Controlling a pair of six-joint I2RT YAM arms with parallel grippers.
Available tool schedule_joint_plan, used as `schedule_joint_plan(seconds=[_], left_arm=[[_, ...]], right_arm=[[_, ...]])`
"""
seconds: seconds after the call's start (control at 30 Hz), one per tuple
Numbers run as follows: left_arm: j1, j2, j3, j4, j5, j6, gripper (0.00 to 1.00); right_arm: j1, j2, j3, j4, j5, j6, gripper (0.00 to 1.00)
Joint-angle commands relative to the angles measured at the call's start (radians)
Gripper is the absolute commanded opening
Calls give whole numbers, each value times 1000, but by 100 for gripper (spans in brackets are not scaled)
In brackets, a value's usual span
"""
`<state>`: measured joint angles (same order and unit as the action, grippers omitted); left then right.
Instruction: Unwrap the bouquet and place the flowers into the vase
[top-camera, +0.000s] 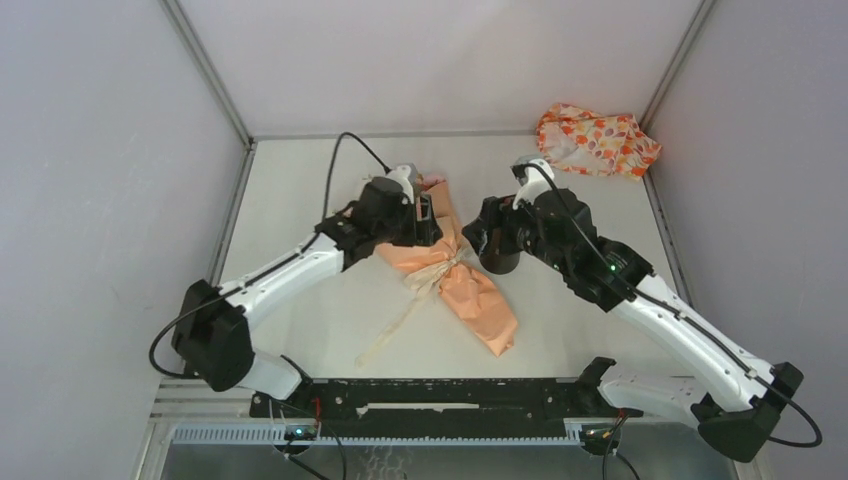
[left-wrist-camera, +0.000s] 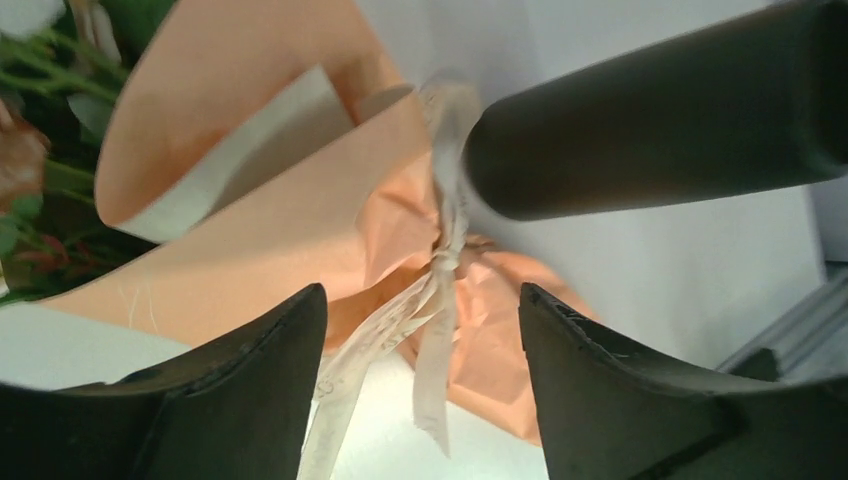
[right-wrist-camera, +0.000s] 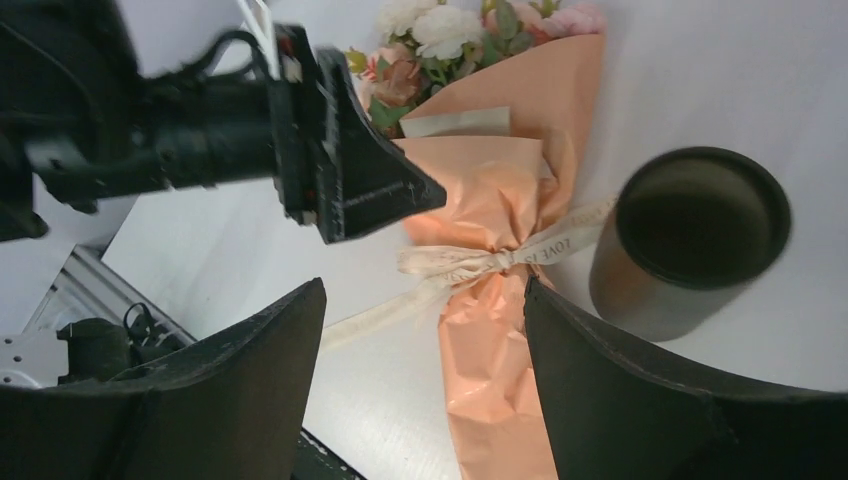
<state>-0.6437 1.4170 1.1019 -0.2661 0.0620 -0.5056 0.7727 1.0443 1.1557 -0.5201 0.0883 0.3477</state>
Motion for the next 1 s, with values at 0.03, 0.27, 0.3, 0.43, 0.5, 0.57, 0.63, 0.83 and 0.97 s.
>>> schedule_joint_plan(seconds=[0.03, 0.27, 0.3, 0.43, 0.5, 0.57, 0.63, 0.83, 0.97], left_arm=[[-93, 84, -8, -77, -161, -32, 63], [-167, 151, -17, -132, -195, -61, 50], [-174, 157, -14, -144, -199, -64, 50], [-197, 163, -17, -164, -215, -70, 50], [-206, 159, -22, -163, -222, -73, 49], [-214, 147, -23, -166, -227, -77, 48], [-225, 129, -23, -164, -241, -77, 48], [-233, 147, -15, -160, -228, -74, 46], [-246, 167, -12, -146, -214, -73, 46]], right_arm=[[6, -95, -52, 22, 108, 34, 82], [-19, -116, -89, 22, 115, 37, 82], [-24, -117, -94, 23, 112, 40, 82], [-43, -128, -119, 35, 91, 50, 82], [-53, -131, -129, 42, 75, 56, 82], [-60, -132, -136, 44, 61, 59, 82], [-64, -132, -141, 47, 54, 63, 82], [-66, -133, -148, 55, 39, 73, 82], [-65, -133, -152, 53, 39, 72, 82]])
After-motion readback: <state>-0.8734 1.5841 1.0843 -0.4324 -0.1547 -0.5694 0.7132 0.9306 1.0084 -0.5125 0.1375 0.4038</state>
